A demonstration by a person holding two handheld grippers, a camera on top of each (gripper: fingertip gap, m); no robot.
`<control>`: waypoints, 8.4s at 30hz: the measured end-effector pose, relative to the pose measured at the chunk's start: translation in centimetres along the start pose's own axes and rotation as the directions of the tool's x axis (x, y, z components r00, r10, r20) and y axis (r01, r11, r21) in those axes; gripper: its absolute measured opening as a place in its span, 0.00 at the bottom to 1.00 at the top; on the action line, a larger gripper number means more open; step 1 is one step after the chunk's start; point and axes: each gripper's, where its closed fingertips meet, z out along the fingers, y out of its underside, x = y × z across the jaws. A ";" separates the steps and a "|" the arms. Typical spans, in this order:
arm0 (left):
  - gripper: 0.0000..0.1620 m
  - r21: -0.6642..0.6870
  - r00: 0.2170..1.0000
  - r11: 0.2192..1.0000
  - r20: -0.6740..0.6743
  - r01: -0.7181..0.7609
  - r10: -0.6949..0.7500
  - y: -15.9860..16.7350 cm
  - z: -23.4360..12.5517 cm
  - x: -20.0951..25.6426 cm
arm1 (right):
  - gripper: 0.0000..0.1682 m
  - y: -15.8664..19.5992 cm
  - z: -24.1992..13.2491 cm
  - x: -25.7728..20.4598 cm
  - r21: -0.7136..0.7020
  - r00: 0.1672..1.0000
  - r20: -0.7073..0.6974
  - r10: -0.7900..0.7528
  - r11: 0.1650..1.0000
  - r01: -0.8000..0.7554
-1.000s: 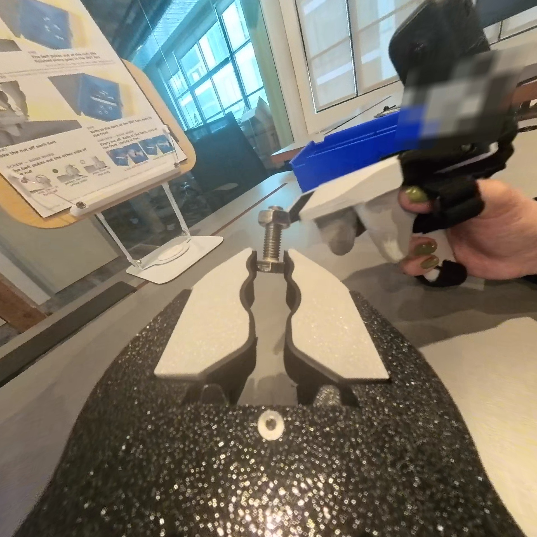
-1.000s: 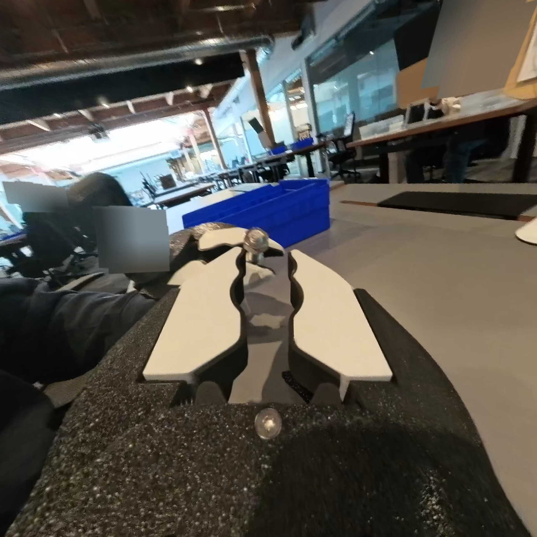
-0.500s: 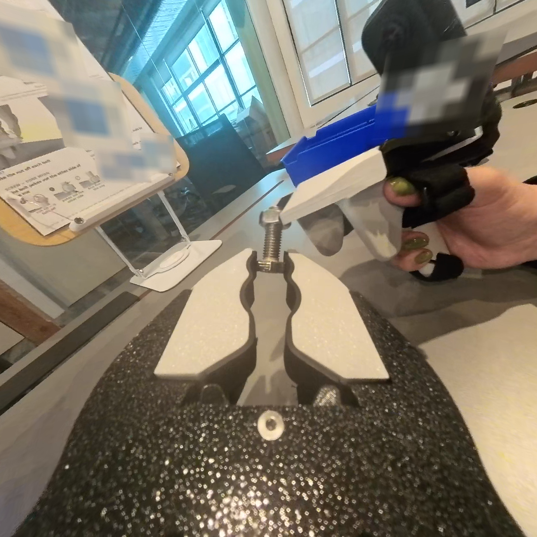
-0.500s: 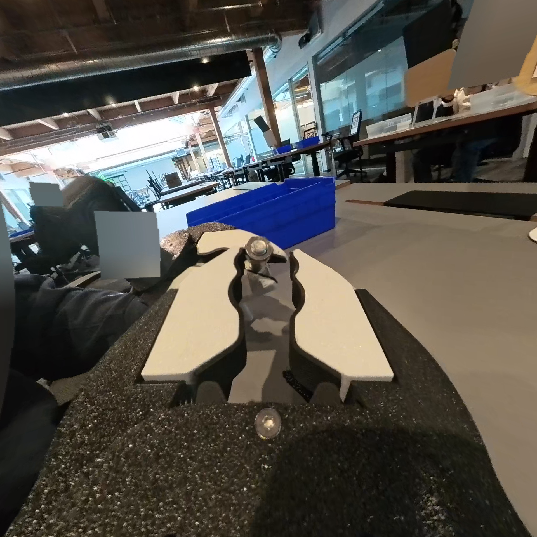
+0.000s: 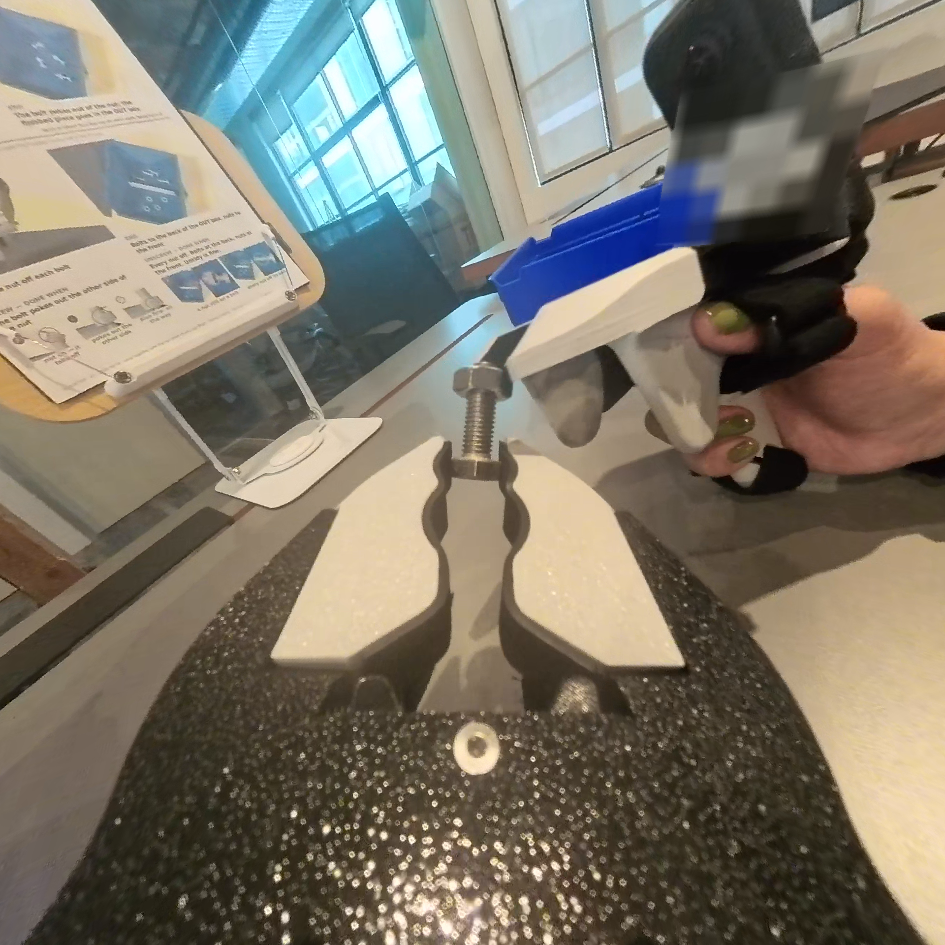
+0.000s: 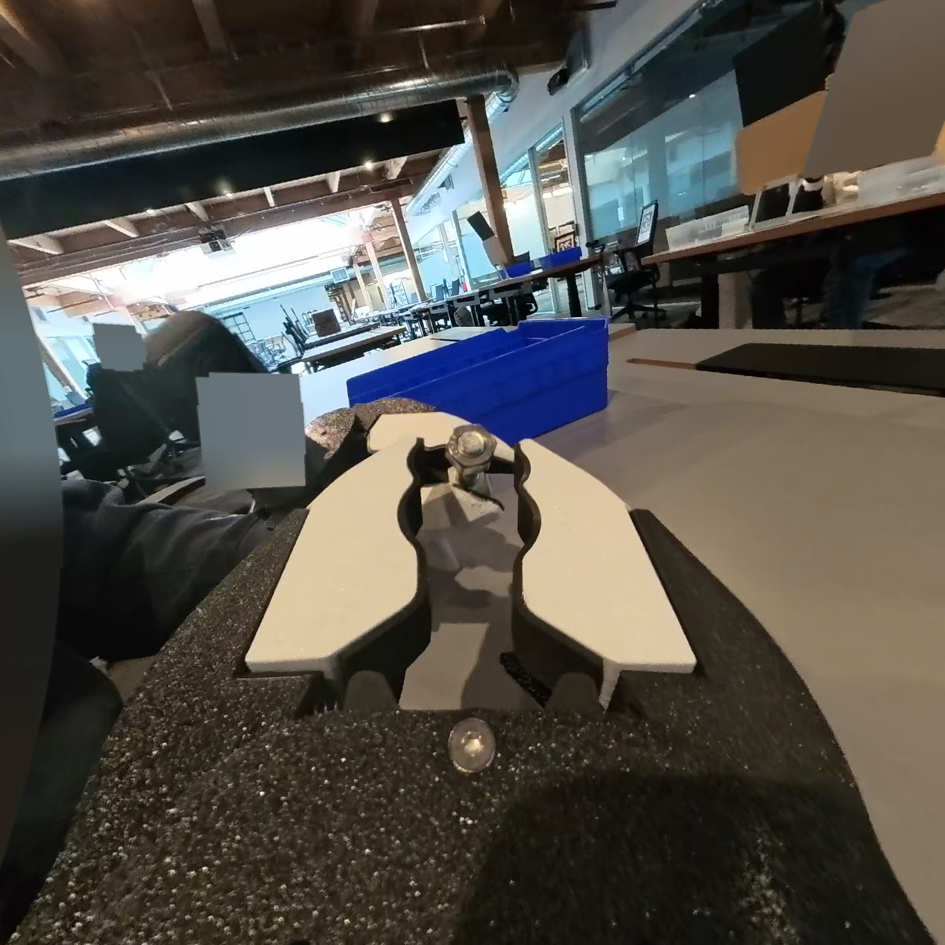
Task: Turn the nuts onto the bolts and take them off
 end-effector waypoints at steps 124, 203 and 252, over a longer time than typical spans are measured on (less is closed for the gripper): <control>0.11 0.011 1.000 1.000 -0.001 -0.005 0.005 0.0 -0.3 -0.4 | 0.21 0.0 -0.3 0.8 0.026 0.995 0.009 0.099 0.995 -0.099; 0.10 -0.022 0.852 0.990 -0.512 -0.136 0.106 1.6 -3.4 4.7 | 0.11 5.0 -2.1 -3.0 -0.194 0.630 0.278 -0.725 0.600 0.776; 0.10 -0.040 0.859 0.997 -0.511 -0.066 0.036 1.3 -3.3 4.4 | 0.11 4.7 -2.1 -2.6 -0.173 0.629 0.260 -0.733 0.606 0.777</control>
